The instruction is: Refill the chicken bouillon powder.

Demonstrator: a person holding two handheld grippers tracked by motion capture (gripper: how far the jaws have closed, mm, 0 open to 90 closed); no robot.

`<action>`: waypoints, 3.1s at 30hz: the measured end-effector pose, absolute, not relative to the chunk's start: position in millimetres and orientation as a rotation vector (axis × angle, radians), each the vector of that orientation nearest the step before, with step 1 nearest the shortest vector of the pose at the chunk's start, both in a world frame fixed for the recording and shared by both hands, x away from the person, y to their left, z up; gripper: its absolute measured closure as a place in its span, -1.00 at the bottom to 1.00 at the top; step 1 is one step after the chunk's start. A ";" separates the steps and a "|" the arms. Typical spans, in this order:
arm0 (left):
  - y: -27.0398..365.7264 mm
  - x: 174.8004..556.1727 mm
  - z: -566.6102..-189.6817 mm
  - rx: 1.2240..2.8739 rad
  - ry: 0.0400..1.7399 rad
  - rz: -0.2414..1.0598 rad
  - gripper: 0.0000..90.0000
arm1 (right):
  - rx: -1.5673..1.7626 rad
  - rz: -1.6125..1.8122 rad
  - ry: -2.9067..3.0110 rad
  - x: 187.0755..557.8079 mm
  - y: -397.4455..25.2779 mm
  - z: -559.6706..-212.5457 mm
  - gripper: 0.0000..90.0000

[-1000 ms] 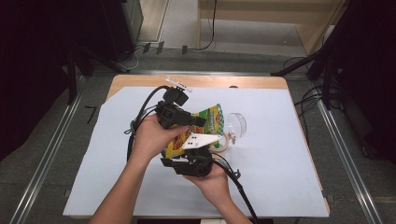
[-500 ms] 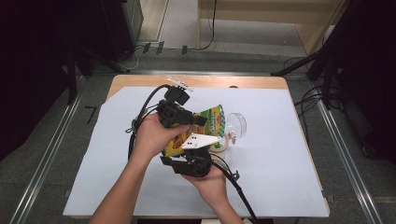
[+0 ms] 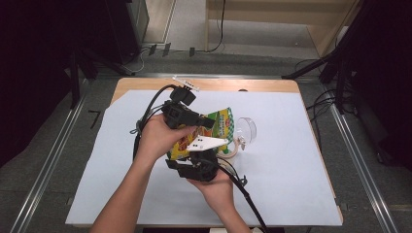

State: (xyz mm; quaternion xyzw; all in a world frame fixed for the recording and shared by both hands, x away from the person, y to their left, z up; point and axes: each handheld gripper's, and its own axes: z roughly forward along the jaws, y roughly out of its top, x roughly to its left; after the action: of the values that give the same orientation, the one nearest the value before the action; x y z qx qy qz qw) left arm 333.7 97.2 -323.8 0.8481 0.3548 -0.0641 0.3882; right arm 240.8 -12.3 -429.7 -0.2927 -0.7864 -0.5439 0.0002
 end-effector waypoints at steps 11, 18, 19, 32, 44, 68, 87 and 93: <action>99.0 334.0 -320.4 2.159 0.900 -0.140 0.83 | -0.929 -1.727 -2.491 240.1 -7.5 -425.8 0.50; 98.2 333.2 -322.4 2.167 0.904 -0.129 0.83 | -0.954 -1.728 -2.454 240.4 -6.3 -429.2 0.49; 98.4 333.2 -322.5 2.165 0.905 -0.130 0.83 | -0.954 -1.735 -2.456 240.1 -5.9 -429.6 0.48; 98.2 333.7 -323.7 2.155 0.910 -0.137 0.83 | -0.947 -1.746 -2.476 237.9 -6.6 -429.3 0.48; 101.3 334.2 -322.4 2.144 0.909 -0.133 0.82 | -0.945 -1.758 -2.479 237.6 -6.9 -427.8 0.49; 102.9 336.4 -324.8 2.147 0.916 -0.144 0.81 | -0.944 -1.755 -2.492 236.7 -7.1 -428.4 0.49; 102.8 336.4 -324.6 2.140 0.915 -0.141 0.81 | -0.931 -1.751 -2.508 236.4 -8.8 -427.0 0.48; 102.6 335.5 -323.3 2.139 0.917 -0.133 0.81 | -0.934 -1.754 -2.498 236.0 -8.1 -425.8 0.48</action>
State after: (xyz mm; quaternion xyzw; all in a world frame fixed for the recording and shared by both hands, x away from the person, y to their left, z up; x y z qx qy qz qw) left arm 335.5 102.6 -323.3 0.8433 0.3615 -0.0524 0.3942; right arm 236.0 -8.1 -425.8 -0.2925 -0.7823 -0.5494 -0.0251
